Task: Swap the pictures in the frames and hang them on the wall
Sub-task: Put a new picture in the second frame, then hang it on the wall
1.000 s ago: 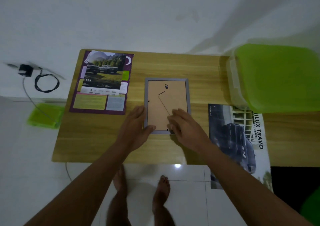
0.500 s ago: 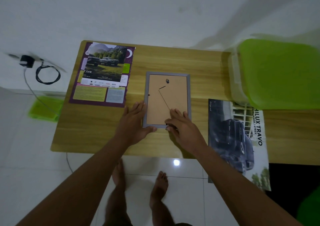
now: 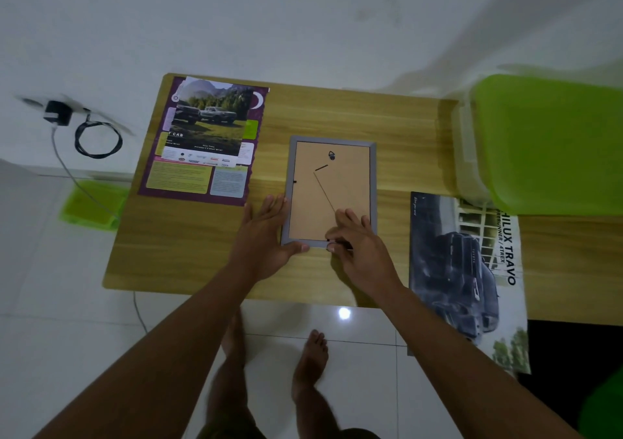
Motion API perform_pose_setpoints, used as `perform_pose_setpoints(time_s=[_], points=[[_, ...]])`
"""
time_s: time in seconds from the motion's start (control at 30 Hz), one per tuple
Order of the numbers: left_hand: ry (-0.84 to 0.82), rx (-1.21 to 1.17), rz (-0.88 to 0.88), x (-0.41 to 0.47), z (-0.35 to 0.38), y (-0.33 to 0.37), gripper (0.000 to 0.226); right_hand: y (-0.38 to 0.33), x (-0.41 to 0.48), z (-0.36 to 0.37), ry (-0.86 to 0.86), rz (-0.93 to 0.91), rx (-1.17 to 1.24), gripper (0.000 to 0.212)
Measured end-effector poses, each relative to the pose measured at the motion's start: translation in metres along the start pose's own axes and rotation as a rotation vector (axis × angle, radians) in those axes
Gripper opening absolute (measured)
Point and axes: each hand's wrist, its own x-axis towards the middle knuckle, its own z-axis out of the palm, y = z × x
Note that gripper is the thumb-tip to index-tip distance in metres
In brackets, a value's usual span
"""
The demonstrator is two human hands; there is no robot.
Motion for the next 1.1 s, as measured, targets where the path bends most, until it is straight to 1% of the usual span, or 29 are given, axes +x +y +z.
perform_pose_setpoints(time_s=[0.67,1.1], points=[[0.003,-0.049,-0.041,-0.0002,-0.0028,0.0034,0.099,-0.0050,0.0023,-0.0042,-0.017,0.050,0.013,0.018],[0.003,-0.025,-0.046,-0.0001,-0.0025,0.0027,0.099,-0.0056,0.0029,-0.0046,-0.038,0.038,-0.047,0.017]])
